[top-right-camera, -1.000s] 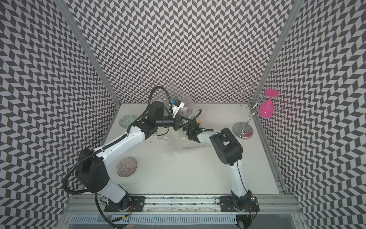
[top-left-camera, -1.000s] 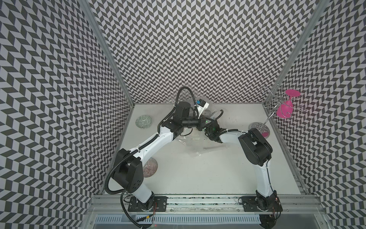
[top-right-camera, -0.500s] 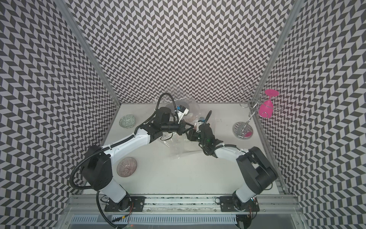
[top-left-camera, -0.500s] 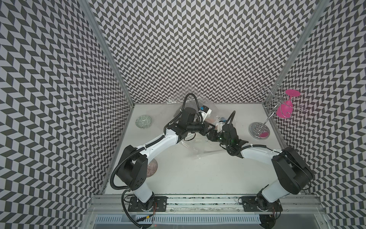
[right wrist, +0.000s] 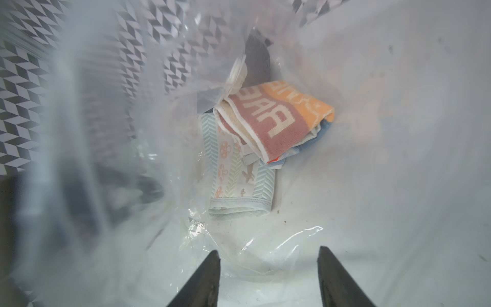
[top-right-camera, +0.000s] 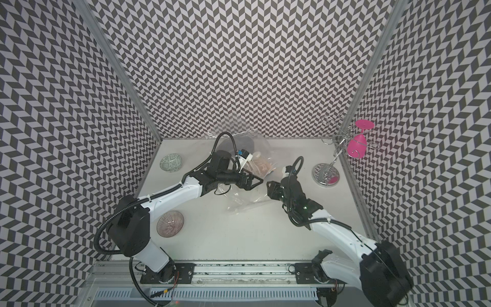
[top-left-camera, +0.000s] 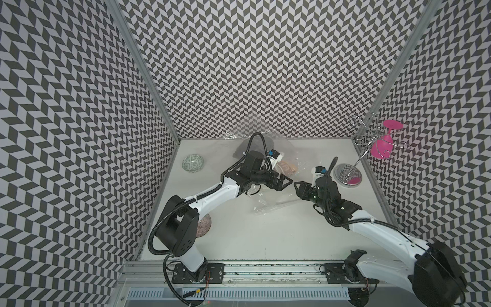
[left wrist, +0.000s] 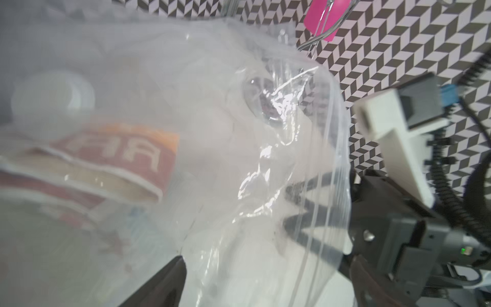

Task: Place the folded towel into the vacuum bag
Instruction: Place the towel in the vacuum bag, then adjust the vacuum bag at the center of the board.

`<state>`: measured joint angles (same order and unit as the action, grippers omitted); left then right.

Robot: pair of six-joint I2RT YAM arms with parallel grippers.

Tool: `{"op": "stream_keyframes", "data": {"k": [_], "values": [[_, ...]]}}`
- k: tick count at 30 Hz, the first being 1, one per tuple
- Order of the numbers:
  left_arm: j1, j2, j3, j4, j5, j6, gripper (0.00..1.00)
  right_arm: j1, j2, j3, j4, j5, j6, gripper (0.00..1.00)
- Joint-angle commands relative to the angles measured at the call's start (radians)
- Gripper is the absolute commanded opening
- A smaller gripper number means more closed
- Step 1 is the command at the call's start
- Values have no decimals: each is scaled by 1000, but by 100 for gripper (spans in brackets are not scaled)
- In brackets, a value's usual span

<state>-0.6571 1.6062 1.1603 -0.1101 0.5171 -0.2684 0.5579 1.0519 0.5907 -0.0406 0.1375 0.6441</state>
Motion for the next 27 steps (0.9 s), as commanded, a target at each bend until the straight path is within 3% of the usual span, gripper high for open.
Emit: {"op": "stream_keyframes", "data": {"k": [1, 6, 10, 13, 21, 27], "values": [[13, -134, -37, -10, -79, -16, 99, -8, -137, -40, -13, 164, 18, 64], [70, -266, -100, -120, -119, -38, 100, -38, -189, 67, -105, 288, -21, 74], [110, -288, -148, -268, -121, -28, 100, -166, -112, 167, -139, 119, -18, 77], [144, -279, -189, -361, -61, -25, 99, -196, -86, 175, -98, 34, -4, 76], [157, -299, -264, -477, -55, -20, 99, -212, -45, 193, -89, 44, -13, 76], [161, -242, -304, -389, 97, -28, 100, -222, -42, 184, -71, 6, -19, 76]]}}
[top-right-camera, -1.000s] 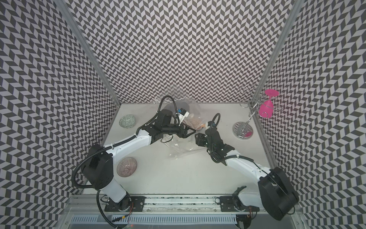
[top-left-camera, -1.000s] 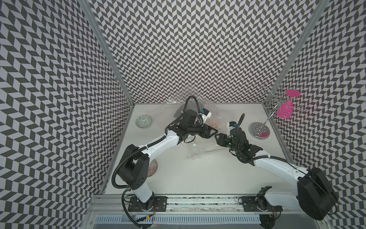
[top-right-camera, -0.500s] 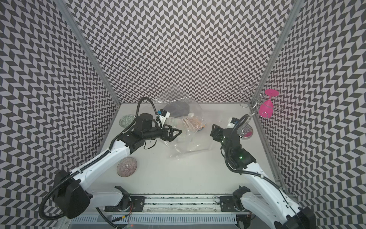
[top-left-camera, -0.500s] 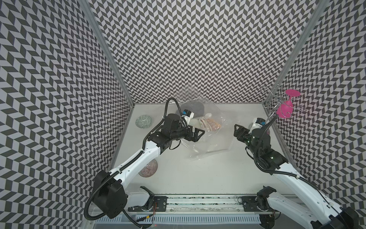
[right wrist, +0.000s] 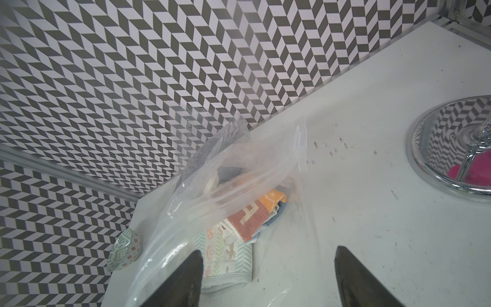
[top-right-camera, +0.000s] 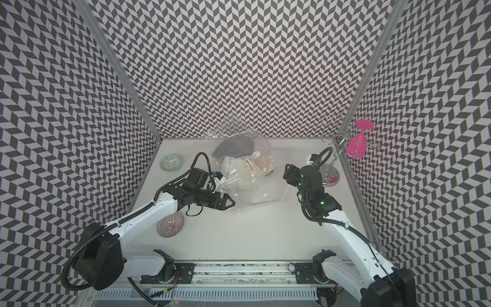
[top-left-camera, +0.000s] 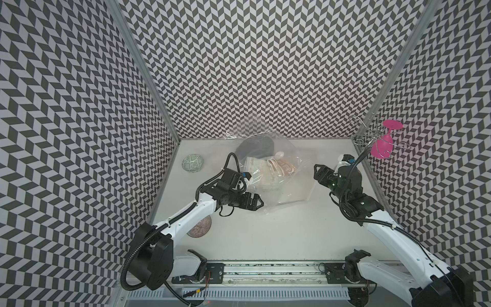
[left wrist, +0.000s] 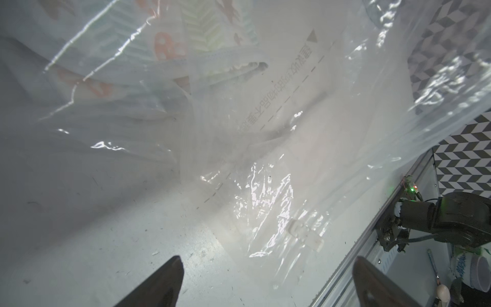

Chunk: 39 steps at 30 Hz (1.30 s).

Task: Place the folded towel into the vacuum bag
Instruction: Adjust the vacuum bag at the center of the board.

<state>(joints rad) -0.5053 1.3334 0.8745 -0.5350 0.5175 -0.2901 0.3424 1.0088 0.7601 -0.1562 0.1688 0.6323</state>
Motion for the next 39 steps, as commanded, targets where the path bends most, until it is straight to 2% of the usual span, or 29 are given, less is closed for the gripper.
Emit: {"op": "stream_keyframes", "data": {"k": [1, 6, 9, 12, 17, 20, 24, 27, 29, 34, 36, 39], "values": [[15, 60, -14, 58, 136, -12, 99, -8, 1, 13, 52, -33, -5, 76], [44, 186, -5, 139, 306, -39, 98, -13, -6, 12, 76, -56, 0, 75], [47, 226, -9, 154, 334, -42, 97, -15, -15, 12, 91, -68, -14, 75], [60, 252, -22, 228, 417, -61, 97, -16, -24, 5, 98, -68, -22, 75], [68, 340, -1, 262, 481, -79, 79, -17, -27, -12, 96, -82, -11, 75], [67, 371, 2, 288, 492, -94, 64, -17, -27, -16, 96, -85, -13, 74], [69, 388, 43, 265, 452, -87, 23, -17, -40, -8, 93, -60, -33, 74], [69, 365, 100, 161, 354, -35, 5, -21, -47, 23, 76, -25, -53, 75], [67, 325, 124, 94, 288, -2, 0, -24, -33, 59, 69, -35, -78, 75], [37, 204, 122, -11, 182, 23, 0, -26, 19, 147, 103, -118, -122, 73], [12, 169, 109, -31, 162, 12, 0, -26, 35, 176, 139, -168, -135, 73], [-49, 136, 111, -81, 63, 18, 0, -26, 93, 236, 140, -283, -134, 71]]}}
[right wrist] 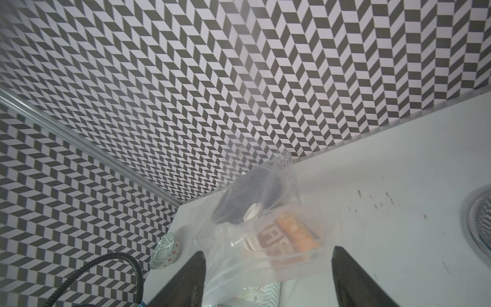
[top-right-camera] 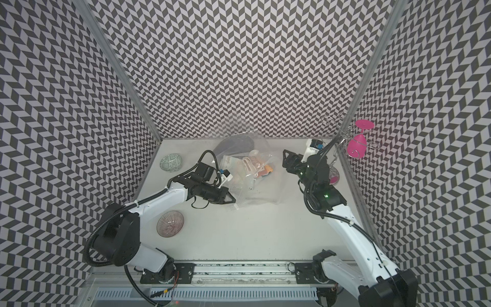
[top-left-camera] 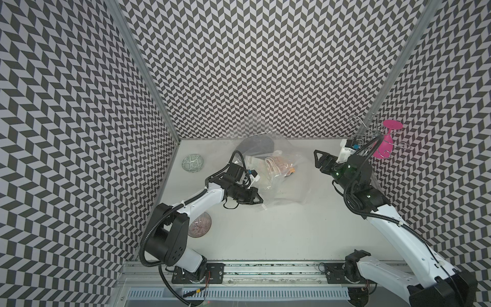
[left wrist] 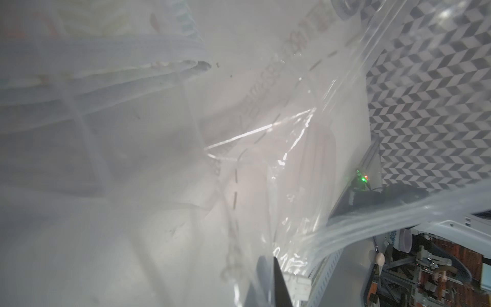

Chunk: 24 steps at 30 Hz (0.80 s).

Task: Place the folded towel into the vacuum bag
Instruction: Adjust the vacuum bag at the center of the board.

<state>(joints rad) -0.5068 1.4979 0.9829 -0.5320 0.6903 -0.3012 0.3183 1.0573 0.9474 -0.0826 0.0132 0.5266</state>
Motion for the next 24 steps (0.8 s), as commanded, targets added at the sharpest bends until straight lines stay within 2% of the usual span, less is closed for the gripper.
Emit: {"op": "stream_keyframes", "data": {"k": [1, 3, 7, 13, 19, 21, 24], "values": [[-67, -34, 5, -101, -139, 33, 0, -2, 68, 58, 73, -178, -34, 71], [-92, -37, 7, -141, -177, 42, 0, 1, 123, 70, 83, -287, -26, 70], [-95, -67, -3, -184, -259, 29, 0, 3, 197, 33, 112, -328, 24, 68], [-41, -90, -98, -196, -308, 0, 0, 3, 271, -109, 81, -159, 158, 65], [-12, -97, -164, -203, -294, -7, 0, -5, 297, -337, 210, -3, 258, 66], [-8, -105, -174, -213, -294, -13, 0, -6, 342, -358, 224, 41, 285, 66], [2, -127, -194, -234, -299, -14, 0, -12, 440, -340, 213, 36, 277, 66]]}}
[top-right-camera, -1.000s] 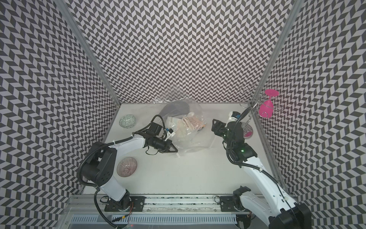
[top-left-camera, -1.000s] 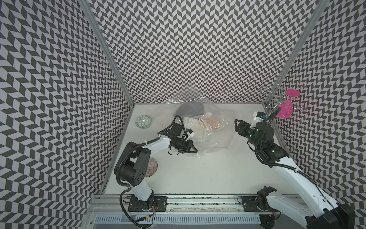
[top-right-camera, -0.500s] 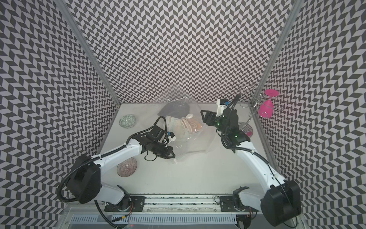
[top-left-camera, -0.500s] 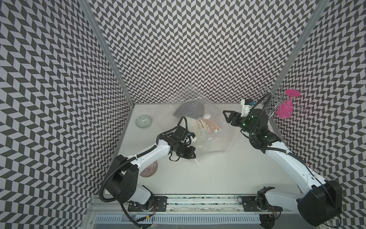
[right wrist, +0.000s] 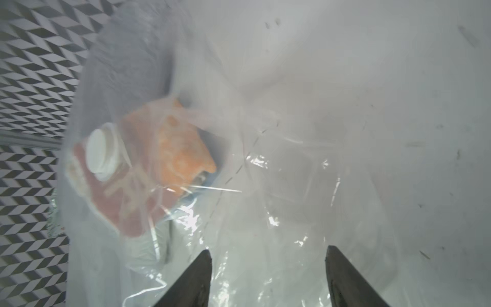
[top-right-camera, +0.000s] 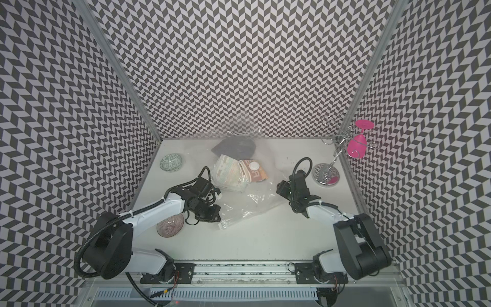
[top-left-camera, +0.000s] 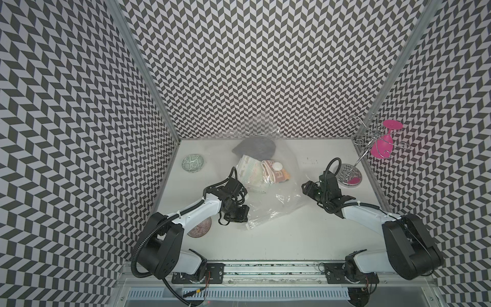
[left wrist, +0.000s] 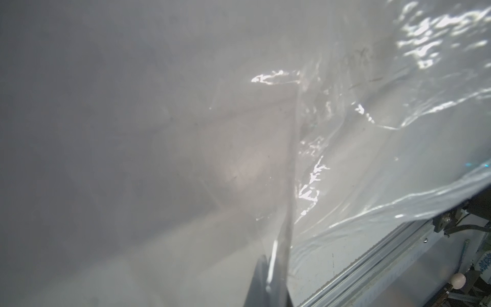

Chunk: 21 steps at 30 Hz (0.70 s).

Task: Place the folded towel into the vacuum bag
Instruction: Adjust the vacuum bag at the center of the board.

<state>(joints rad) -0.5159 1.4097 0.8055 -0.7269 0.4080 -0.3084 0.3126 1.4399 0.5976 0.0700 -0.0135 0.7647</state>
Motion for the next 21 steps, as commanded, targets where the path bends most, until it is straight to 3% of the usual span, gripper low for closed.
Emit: {"op": "stream_keyframes", "data": {"k": [1, 9, 12, 15, 21], "values": [[13, -46, -25, -44, -20, -12, 0, -7, 86, 12, 61, 67, 44, 67], [46, -40, -68, -103, -104, -62, 0, -72, 110, -39, 75, 249, 56, 68], [75, -46, -65, -105, -123, -70, 0, -130, 90, -68, 123, 191, 65, 67], [73, -8, -47, -82, -103, -50, 0, -116, 47, -23, 105, 141, -32, 66], [67, 62, 1, -40, -134, -38, 0, -52, -222, 40, 18, 83, -195, 66]]}}
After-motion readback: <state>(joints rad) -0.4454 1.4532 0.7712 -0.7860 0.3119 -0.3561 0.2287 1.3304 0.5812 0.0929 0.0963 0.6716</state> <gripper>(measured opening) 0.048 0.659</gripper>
